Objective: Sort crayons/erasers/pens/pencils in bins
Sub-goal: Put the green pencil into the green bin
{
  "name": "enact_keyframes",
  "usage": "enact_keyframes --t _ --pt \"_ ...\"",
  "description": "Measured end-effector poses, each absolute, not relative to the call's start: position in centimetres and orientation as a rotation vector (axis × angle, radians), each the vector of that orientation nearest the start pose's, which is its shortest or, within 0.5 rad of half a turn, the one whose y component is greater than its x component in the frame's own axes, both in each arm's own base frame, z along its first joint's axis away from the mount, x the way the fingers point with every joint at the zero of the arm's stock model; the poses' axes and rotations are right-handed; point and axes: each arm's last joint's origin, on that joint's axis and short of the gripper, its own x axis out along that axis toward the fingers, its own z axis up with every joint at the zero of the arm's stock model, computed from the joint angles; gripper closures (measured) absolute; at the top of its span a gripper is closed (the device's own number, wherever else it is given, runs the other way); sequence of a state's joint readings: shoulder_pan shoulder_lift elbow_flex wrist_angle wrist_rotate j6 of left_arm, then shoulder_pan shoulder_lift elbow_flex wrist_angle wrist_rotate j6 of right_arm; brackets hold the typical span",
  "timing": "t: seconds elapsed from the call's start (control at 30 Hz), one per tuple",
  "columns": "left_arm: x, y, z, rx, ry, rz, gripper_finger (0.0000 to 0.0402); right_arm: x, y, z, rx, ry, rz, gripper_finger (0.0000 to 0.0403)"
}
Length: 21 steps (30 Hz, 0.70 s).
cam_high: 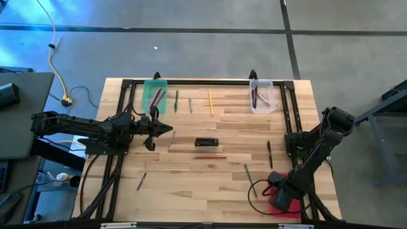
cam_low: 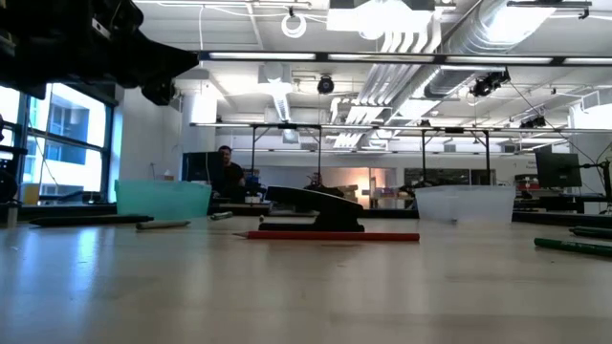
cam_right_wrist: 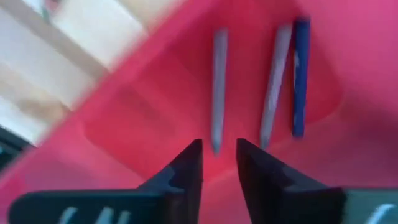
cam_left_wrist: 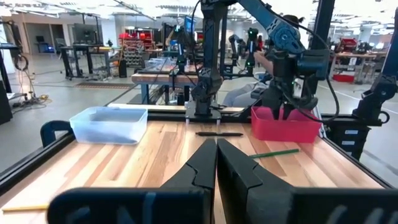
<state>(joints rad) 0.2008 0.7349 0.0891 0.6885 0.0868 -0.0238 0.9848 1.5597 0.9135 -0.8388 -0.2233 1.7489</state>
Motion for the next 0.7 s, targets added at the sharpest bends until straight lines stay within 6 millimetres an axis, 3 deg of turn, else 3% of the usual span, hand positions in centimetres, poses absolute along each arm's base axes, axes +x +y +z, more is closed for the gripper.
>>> enact_keyframes --t 0.13,0.3,0.47,0.6,0.7 --pt "15.0 2.8 18.3 -0.02 -0.025 0.114 0.0399 13.6 22.2 17.7 0.747 1.769 -0.408 0.0291" --pt "15.0 2.8 18.2 -0.028 -0.015 0.119 0.0399 13.5 21.6 19.9 0.795 1.688 -0.29 0.0307" --pt "15.0 2.8 17.9 -0.009 0.018 0.126 0.0399 13.0 19.9 22.6 0.772 1.456 -0.214 0.0349" --pt "15.0 2.9 17.7 -0.002 0.037 0.133 0.0399 12.9 18.3 24.4 0.597 1.199 -0.121 0.0393" --pt "15.0 2.9 17.7 -0.001 0.037 0.133 0.0399 13.4 17.5 25.2 0.412 1.001 -0.087 0.0395"
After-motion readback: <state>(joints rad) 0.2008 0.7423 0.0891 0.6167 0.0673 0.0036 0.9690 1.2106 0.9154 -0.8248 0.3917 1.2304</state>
